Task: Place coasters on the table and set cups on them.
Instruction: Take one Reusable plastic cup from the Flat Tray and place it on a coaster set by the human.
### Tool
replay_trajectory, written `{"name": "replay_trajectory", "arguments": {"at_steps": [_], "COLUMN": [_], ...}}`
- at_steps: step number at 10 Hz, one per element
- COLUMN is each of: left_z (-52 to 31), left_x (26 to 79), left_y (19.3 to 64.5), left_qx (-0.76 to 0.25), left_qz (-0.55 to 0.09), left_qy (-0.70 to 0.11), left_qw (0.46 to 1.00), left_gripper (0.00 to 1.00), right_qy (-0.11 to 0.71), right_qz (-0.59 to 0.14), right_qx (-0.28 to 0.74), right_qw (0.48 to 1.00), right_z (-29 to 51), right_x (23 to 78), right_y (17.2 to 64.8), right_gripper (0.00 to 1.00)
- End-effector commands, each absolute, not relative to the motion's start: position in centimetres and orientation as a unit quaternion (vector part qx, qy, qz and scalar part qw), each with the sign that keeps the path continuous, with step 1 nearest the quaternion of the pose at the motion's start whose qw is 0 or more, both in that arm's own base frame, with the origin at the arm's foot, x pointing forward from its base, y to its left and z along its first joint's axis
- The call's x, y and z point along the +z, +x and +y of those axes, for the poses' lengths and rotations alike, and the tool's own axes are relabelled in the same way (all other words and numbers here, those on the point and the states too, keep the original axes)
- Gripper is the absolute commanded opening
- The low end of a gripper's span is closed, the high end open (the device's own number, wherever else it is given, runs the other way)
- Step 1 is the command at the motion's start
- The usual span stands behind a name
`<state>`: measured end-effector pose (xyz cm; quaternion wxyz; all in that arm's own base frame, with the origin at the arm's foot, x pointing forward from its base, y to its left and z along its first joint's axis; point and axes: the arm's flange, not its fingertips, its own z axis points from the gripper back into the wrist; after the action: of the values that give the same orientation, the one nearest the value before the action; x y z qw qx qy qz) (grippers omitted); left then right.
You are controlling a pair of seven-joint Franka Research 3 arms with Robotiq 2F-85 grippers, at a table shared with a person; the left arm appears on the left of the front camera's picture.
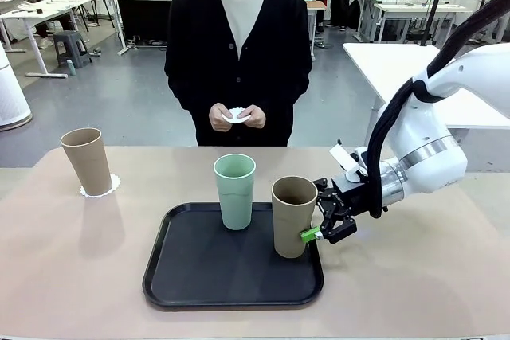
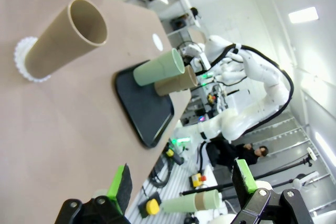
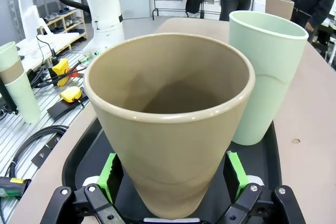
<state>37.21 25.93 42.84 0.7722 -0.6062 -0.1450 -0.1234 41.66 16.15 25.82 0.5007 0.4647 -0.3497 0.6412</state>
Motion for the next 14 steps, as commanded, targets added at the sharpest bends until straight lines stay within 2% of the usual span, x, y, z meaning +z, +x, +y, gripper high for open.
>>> {"name": "replay_trajectory", "arguments": {"at_steps": [1,5,6,7,8,10,11,14], "left_z": [26.1,26.1,26.1,26.1,26.1,26.1,26.1,26.1], "left_x": [42.9,42.9,42.9,42.9,42.9,42.9,42.9,42.9], "left_y": [37.1,37.1,37.1,37.1,37.1,37.1,37.1,37.1], "left_qx": [-0.122,-0.122,-0.122,-0.122,-0.122,-0.122,-0.122,-0.122], "left_qz": [-0.146,-0.146,-0.146,-0.146,-0.146,-0.146,-0.146,-0.146], "left_qy": [-0.605,-0.605,-0.605,-0.605,-0.605,-0.605,-0.605,-0.605], "left_qw": [0.773,0.773,0.773,0.773,0.773,0.773,0.773,0.773], "left_gripper": [1.0,1.0,1.0,1.0,1.0,1.0,1.0,1.0], "right_qy": [0.473,0.48,0.477,0.474,0.475,0.475,0.471,0.469], "right_qz": [-0.367,-0.367,-0.371,-0.375,-0.376,-0.378,-0.39,-0.422], "right_qx": [0.632,0.634,0.636,0.637,0.635,0.635,0.621,0.52], "right_qw": [0.492,0.483,0.48,0.479,0.479,0.478,0.49,0.576], "right_z": [17.2,17.6,17.6,17.6,17.7,17.5,17.1,14.1], "right_x": [24.2,23.4,23.5,23.4,23.4,23.4,23.8,31.1], "right_y": [42.2,42.1,42.2,42.3,42.3,42.4,42.4,42.9], "right_gripper": [1.0,1.0,0.42,0.41,0.0,0.0,0.21,0.21]}}
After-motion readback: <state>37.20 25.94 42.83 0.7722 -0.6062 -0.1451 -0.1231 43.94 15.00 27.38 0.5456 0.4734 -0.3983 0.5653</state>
